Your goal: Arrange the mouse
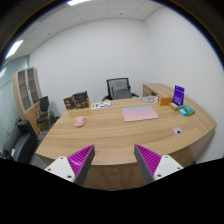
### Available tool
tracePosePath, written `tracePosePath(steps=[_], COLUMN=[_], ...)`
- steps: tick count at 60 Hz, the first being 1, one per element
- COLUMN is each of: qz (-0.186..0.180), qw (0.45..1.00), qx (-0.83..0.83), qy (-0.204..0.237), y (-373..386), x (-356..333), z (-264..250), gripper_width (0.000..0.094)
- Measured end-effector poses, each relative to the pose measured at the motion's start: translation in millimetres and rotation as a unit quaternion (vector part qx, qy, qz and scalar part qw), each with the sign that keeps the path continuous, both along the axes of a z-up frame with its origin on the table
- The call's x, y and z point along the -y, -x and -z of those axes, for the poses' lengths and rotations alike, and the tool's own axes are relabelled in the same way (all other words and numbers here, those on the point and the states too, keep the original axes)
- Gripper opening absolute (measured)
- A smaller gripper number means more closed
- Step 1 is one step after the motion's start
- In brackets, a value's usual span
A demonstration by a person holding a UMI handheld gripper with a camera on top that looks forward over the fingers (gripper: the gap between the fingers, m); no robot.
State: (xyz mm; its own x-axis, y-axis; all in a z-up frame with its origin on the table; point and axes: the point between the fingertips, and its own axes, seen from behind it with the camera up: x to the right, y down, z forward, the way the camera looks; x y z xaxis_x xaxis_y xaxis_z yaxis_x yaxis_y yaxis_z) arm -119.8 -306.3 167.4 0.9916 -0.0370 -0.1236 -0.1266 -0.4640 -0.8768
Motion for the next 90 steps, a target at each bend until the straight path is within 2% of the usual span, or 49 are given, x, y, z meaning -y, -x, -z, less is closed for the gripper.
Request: tracePosePath(steps=[8, 17, 28, 33, 44, 55, 63, 79, 82, 84, 85, 90], qz=[-0.003, 0.016, -0.006, -0.023, -0.033, -0.044, -0.056, -0.039, -0.024, -0.013, -0.008, 0.008], qw=[0.999, 1.0, 1.0, 1.0, 0.999, 0.999, 0.998, 0.998, 0.998, 0.998, 0.998, 0.997], qx=[0.033, -0.015, -0.007, -0.013, 0.007, 0.012, 0.011, 0.015, 0.019, 0.032, 0.04, 0.054], qy=[-0.02, -0.008, 0.019, 0.009, -0.002, 0.017, 0.025, 0.051, 0.063, 0.055, 0.058, 0.061], y=[66, 148, 228, 254, 269, 265, 265, 271, 265, 260, 257, 252], x=[-45, -98, -162, -199, -295, -386, -423, -449, -450, -453, -452, -451], z=[4, 23, 51, 56, 84, 118, 136, 166, 174, 175, 177, 176], gripper_width=[0.0832, 0.0829, 0.0832, 0.0832, 0.0833, 0.0834, 0.0832, 0.0829, 0.0774, 0.0672, 0.0559, 0.0523])
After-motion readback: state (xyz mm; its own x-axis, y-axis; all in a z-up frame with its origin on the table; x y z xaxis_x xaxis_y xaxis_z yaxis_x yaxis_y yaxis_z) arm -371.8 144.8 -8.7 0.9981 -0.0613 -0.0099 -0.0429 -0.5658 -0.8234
